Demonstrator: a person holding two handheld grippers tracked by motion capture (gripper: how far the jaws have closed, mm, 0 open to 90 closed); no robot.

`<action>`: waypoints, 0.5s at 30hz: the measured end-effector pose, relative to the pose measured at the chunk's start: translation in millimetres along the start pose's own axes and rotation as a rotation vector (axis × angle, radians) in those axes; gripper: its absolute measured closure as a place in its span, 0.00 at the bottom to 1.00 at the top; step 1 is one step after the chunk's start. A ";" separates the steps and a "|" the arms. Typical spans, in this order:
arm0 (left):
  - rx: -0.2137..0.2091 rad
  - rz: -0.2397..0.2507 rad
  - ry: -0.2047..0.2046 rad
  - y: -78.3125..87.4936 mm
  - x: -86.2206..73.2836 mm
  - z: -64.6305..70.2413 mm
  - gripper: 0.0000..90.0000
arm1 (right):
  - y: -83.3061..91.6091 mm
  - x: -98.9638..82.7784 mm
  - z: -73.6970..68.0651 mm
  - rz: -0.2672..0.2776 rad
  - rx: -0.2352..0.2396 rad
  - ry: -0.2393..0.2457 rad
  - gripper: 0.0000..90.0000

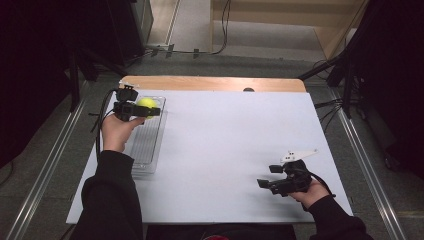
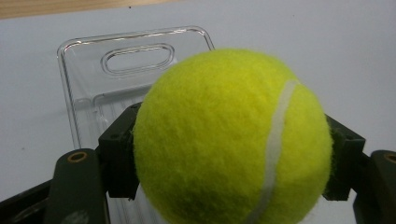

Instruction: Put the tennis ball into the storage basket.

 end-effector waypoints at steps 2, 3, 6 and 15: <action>-0.003 0.002 -0.003 -1.5 -0.3 0.2 0.30 | -0.2 0.1 -0.3 0.001 0.001 0.000 0.23; -0.002 0.001 0.000 -2.2 -0.6 0.3 0.30 | -0.2 0.1 -0.3 0.000 0.001 0.001 0.23; 0.002 -0.006 0.001 -4.8 -2.1 -0.3 0.30 | -0.2 0.0 -0.2 0.000 0.001 0.001 0.23; 0.015 -0.021 0.001 -11.1 -6.3 -2.7 0.29 | -0.2 0.0 -0.2 0.000 0.001 0.003 0.23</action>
Point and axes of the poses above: each handheld gripper's, and its own axes: y roughly backward along the jaws, x roughly out of its top, z roughly to its right, the point moved 10 cm from there along -y, roughly forward along the jaws, and after that the axes turned 2 degrees about -z, right-handed, at the moved point
